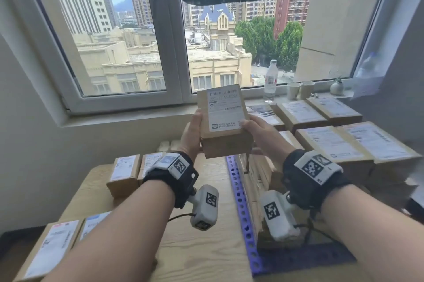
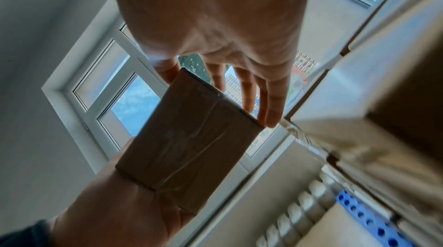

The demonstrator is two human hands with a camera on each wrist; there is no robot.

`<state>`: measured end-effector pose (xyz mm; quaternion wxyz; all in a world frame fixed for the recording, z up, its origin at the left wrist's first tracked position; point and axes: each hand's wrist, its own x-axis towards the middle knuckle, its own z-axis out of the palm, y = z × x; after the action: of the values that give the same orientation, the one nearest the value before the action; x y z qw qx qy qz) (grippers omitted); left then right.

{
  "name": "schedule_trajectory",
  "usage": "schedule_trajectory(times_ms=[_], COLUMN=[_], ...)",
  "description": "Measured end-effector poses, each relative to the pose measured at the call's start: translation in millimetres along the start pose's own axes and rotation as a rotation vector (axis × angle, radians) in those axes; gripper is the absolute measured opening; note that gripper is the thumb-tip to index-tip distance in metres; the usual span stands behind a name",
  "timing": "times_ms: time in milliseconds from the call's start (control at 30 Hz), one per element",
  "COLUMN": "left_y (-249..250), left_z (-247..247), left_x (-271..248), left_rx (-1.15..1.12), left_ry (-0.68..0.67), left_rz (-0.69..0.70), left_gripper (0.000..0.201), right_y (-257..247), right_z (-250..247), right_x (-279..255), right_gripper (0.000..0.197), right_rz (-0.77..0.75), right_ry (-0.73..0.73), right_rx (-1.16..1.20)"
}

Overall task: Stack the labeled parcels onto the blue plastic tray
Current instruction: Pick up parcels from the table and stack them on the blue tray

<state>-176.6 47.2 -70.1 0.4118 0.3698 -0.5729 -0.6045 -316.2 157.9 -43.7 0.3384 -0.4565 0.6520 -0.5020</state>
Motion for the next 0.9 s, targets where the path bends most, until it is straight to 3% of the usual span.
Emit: schedule_trajectory(times_ms=[233,400,600,900], left_y=[31.1,33.4,18.2,2.1], left_z=[62.8,101.1,125.2,135.0], left_x=[60.0,113.3,146.8,152.3], left_rx=[0.078,0.137,0.259,0.241], left_ry=[-0.090,-0.105,-0.129,-0.082], left_rz=[0.047,-0.002,-0.104,-0.211], left_gripper=[0.054,0.059,0.066,0.056], right_y=[-30.5,-38.8,-14.7,5.6], right_z=[-73.2,-107.8,-120.1,-125.4], right_x=[43.2,92.1,132.1,146.9], right_gripper=[0.023,0.030,0.039,0.045], right_rz=[0.032,0.153,0.323,0.345], right_ry=[0.073,0.113,0.132,0.081], right_rx=[-0.040,-0.106,-0.107,-0.138])
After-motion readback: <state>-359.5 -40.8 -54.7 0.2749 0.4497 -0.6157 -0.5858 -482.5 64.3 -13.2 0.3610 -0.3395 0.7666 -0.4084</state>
